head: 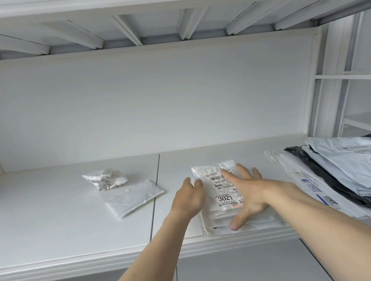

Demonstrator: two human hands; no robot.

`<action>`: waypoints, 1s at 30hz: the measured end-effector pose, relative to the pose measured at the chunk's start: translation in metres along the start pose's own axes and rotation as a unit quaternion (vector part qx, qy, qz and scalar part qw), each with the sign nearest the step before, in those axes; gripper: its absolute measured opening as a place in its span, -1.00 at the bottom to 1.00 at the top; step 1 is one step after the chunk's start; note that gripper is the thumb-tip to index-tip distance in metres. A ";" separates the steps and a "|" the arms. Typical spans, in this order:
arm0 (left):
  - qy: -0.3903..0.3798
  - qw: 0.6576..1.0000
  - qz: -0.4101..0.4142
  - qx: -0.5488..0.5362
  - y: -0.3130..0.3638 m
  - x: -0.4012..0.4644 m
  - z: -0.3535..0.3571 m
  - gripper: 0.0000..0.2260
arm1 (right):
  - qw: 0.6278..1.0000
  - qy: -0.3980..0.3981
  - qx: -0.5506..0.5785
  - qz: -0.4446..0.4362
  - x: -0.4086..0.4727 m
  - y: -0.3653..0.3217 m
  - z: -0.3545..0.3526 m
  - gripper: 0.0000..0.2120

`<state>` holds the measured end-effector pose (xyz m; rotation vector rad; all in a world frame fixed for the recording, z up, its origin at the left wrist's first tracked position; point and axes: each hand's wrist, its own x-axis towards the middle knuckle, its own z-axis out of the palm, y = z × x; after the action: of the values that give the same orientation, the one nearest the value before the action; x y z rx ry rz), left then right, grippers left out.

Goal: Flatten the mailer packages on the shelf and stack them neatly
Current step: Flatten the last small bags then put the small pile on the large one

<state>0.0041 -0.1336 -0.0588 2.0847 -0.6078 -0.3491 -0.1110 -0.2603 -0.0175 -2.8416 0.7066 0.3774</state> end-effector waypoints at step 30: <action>0.161 0.983 0.079 -0.044 -0.098 -0.010 -0.140 -0.79 | 0.896 0.359 0.124 -0.229 0.038 -0.164 0.022 -0.56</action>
<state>0.0887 0.0155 -0.0636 1.9375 -0.5472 0.0518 -0.0040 -0.1286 -0.0293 -2.7258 0.1266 -0.8087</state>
